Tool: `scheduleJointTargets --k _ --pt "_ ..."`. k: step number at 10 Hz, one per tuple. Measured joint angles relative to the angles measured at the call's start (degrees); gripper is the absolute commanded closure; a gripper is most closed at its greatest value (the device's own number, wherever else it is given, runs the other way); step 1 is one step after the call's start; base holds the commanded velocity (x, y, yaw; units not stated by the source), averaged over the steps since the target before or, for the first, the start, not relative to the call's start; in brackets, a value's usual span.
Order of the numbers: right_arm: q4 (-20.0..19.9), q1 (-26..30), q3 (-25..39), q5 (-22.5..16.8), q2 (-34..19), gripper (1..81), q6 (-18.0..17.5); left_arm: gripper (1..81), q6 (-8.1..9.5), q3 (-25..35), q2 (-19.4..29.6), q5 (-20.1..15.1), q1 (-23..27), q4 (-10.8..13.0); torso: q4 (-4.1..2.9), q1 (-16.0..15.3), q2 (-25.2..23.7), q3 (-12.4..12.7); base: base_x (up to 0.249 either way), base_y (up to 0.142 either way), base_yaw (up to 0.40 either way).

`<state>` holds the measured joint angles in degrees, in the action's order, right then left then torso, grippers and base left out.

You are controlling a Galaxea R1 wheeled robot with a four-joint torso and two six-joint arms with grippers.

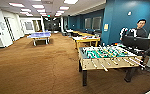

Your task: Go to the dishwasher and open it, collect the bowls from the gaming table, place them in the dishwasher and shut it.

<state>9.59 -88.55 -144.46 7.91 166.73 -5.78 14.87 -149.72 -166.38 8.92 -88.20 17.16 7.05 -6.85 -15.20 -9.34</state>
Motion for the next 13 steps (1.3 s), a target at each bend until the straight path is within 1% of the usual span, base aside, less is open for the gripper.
scheduleJointTargets --k 2,3,5,13 --pt "0.11 0.13 -0.02 -0.06 0.2 1.0 0.0 1.0 0.01 0.0 0.02 -0.06 -0.11 -0.02 0.0 -0.02 0.0 0.0 0.0 0.0 0.166" --pt "0.1 0.16 -0.11 0.02 0.11 1.0 0.0 1.0 0.01 0.0 -0.16 -0.17 -0.24 -0.02 0.0 0.0 0.0 0.0 0.0 0.0 0.0" --pt "0.1 0.13 -0.48 0.02 0.15 1.0 -0.02 1.0 0.0 0.05 -0.13 -0.27 -0.37 -0.02 0.0 0.02 0.0 0.0 -0.115 0.0 0.0" --pt "0.11 -0.04 -0.85 -0.01 0.3 1.0 0.0 1.0 0.01 0.02 -0.3 -0.28 -0.11 -0.02 0.0 0.02 0.0 0.0 0.0 0.0 0.0"
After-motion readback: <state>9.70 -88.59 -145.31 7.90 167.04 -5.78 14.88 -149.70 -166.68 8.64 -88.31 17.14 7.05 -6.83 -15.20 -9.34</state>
